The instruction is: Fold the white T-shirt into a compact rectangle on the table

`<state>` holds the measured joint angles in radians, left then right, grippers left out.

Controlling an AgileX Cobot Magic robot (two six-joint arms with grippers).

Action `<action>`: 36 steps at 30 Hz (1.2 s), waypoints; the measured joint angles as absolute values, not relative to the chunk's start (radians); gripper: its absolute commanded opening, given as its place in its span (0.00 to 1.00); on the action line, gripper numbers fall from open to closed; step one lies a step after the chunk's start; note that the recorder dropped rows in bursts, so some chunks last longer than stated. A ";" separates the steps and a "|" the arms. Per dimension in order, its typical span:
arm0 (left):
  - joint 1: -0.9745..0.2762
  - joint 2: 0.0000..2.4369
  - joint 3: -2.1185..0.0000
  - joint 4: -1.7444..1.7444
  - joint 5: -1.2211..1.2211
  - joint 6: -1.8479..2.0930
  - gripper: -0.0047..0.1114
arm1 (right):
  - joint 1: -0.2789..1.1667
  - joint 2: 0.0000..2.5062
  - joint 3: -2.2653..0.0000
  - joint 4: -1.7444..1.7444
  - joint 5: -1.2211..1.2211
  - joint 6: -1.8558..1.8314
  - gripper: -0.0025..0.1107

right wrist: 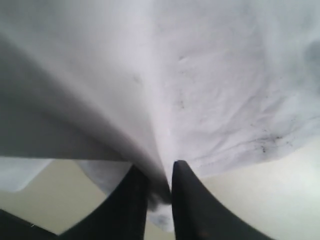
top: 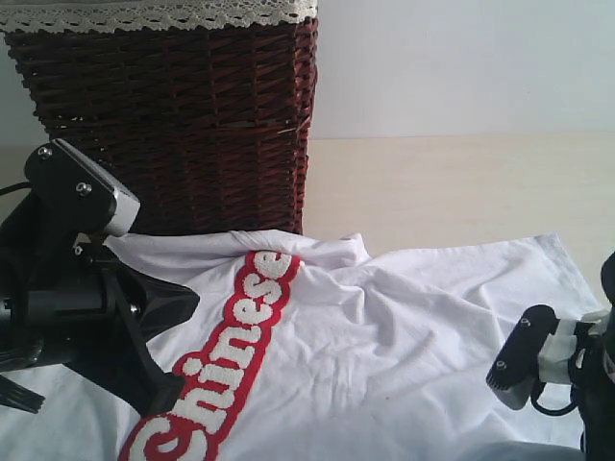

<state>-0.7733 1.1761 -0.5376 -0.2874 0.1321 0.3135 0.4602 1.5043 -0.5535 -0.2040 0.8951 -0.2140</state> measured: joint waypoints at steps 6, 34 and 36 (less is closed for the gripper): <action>-0.773 1.176 -0.538 -0.287 0.132 0.314 0.04 | 0.462 1.520 -0.637 -0.124 0.981 -0.348 0.02; -0.773 1.176 -0.538 -0.287 0.132 0.314 0.04 | 0.464 1.714 -0.863 -0.753 0.785 0.240 0.42; -0.773 1.176 -0.538 -0.287 0.132 0.314 0.04 | 0.464 1.716 -0.887 -0.757 0.787 0.274 0.42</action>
